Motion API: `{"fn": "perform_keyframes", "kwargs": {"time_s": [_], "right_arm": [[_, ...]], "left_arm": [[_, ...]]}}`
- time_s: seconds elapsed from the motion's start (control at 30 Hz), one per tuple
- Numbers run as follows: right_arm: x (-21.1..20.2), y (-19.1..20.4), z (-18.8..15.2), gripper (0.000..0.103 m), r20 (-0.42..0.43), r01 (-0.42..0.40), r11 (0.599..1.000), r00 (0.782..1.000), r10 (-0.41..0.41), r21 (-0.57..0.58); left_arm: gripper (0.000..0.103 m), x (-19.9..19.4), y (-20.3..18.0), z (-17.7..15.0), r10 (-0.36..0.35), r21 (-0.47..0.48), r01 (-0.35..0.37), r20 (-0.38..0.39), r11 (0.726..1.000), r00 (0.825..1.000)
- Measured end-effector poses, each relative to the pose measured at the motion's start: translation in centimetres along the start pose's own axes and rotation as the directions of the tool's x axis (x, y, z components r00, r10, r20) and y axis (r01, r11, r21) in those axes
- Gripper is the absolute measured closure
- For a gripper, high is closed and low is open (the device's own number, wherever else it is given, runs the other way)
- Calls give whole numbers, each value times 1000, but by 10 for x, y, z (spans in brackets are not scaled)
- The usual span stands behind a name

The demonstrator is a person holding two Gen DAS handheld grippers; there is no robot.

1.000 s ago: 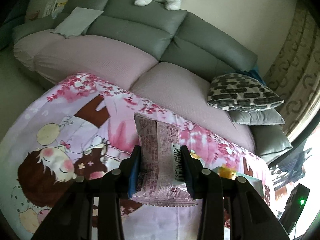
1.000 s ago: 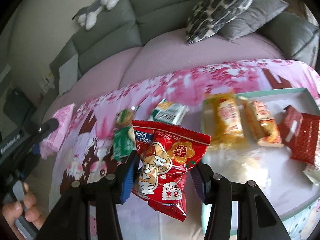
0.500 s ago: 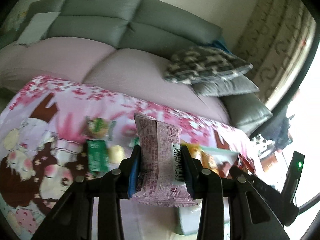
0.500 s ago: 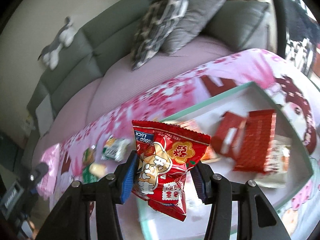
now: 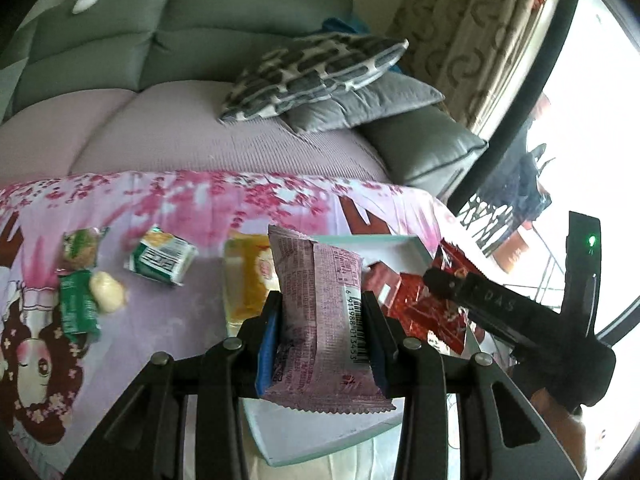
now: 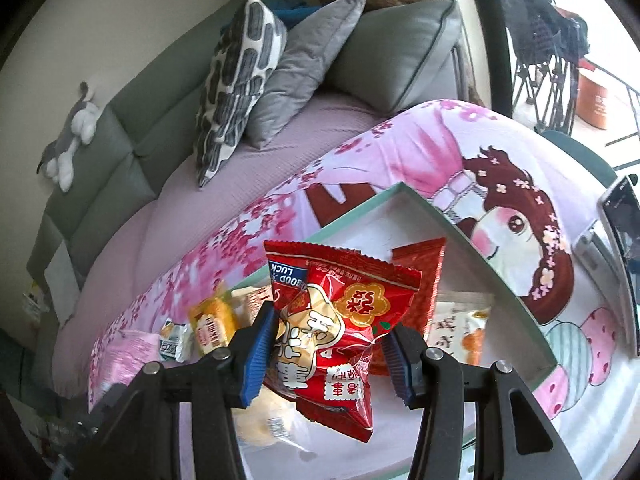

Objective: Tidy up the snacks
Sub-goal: 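Carry the pink packet and red snack bag over the white tray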

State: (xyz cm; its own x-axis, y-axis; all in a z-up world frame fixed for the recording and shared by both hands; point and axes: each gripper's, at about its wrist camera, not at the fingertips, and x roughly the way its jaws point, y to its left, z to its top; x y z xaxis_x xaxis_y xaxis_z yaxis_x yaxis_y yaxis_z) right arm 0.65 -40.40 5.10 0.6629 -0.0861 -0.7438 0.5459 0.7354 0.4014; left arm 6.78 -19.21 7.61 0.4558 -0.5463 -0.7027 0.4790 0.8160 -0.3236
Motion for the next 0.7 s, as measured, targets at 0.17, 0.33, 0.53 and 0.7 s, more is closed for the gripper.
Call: {"fn": "perform_keyframes", "kwargs": {"time_s": [0.17, 0.33, 0.53, 0.7], "right_arm": [[12, -9, 0, 49, -29, 12, 1000, 1000, -12, 9], [26, -15, -3, 49, -69, 18, 1000, 997, -17, 18], [34, -16, -5, 49, -91, 18, 1000, 996, -17, 18], [37, -16, -6, 49, -101, 25, 1000, 995, -23, 15]], "left_arm": [[63, 17, -10, 0, 28, 26, -27, -10, 999, 1000], [63, 27, -14, 1, 48, 60, -48, 11, 997, 999], [63, 44, -12, 1, 47, 53, -47, 5, 997, 999], [63, 54, -12, -2, 47, 53, -46, -3, 997, 999]]}}
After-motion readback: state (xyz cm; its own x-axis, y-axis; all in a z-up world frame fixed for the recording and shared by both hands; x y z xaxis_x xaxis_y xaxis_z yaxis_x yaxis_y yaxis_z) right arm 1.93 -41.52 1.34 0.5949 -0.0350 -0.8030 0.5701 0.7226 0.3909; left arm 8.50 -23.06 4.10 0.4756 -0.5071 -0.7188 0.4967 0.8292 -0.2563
